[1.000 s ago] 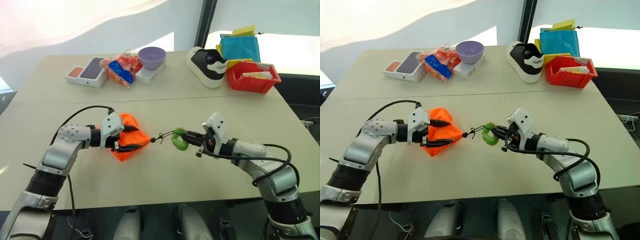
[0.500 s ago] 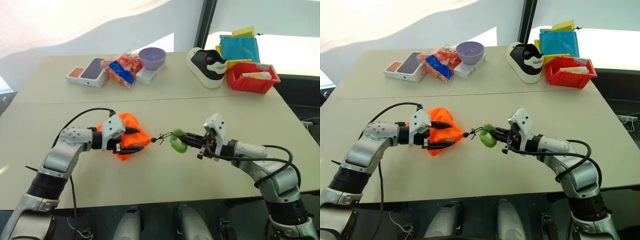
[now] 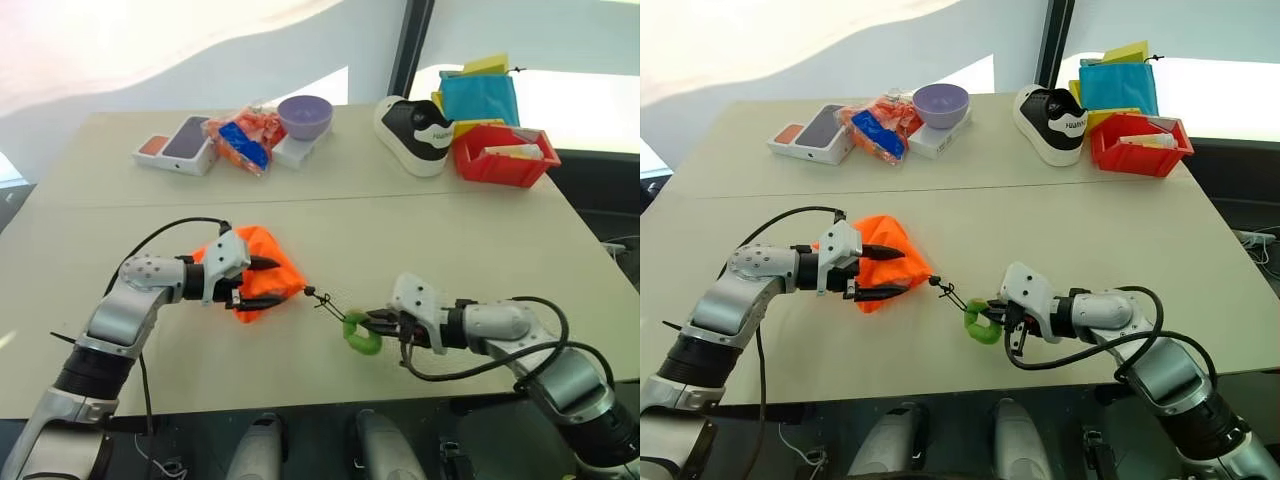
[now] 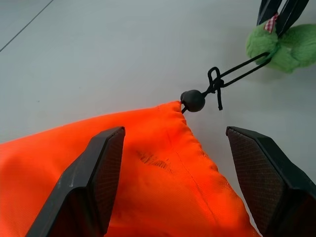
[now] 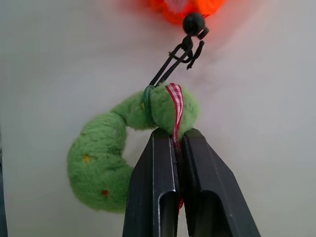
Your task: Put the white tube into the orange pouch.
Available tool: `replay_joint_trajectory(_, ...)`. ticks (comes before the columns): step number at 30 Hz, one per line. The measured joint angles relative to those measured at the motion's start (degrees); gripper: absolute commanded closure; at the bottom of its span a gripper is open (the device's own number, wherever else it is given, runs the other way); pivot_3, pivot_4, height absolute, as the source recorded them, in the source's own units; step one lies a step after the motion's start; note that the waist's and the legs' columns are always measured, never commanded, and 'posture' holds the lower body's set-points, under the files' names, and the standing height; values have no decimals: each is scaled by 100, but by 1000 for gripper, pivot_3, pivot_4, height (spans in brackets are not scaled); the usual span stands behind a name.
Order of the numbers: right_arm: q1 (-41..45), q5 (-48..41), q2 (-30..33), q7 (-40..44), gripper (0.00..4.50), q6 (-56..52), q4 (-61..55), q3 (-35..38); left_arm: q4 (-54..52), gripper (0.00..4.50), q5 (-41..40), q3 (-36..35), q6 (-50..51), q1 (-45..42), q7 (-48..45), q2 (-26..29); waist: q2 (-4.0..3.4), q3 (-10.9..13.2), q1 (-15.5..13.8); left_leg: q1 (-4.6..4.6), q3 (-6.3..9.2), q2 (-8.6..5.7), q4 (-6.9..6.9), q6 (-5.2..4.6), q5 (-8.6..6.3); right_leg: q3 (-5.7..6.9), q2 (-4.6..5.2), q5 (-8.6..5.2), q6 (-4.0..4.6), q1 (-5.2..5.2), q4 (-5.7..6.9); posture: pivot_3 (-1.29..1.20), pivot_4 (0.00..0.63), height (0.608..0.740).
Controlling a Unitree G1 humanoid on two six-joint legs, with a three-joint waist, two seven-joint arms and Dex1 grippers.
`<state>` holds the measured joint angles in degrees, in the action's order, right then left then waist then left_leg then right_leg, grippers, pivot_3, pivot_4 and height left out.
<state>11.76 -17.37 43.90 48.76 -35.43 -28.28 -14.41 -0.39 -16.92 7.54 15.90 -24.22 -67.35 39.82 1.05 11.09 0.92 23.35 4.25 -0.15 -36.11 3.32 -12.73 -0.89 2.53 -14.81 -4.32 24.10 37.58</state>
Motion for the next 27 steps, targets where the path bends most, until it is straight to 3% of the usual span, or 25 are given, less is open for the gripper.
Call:
replay_joint_trajectory(11, 26, 110, -18, 29, 4476, 69, -18, -53, -26, 1009, 1, 0, 3, 5, -118, 19, 0, 0, -5, 0, 0, 0, -3, 0, 0, 0, 0, 1, -1, -2, 0, 0, 150, 740)
replay_joint_trajectory(17, 432, 674, -28, -398, 4476, 337, 804, 155, -79, 1009, 1, 13, 13, 108, -130, 22, 0, 0, -5, -1, -1, 0, -4, 0, 0, 0, 0, 4, 3, -3, 0, 0, 150, 740)
replay_joint_trajectory(27, 1086, 1714, -472, -861, 4476, 940, 1946, -104, -261, 1009, -109, -4, 236, 121, -54, -89, 0, 0, 2, -1, -2, -1, -4, 0, 0, -1, 1, 6, 0, -3, 0, 0, 150, 740)
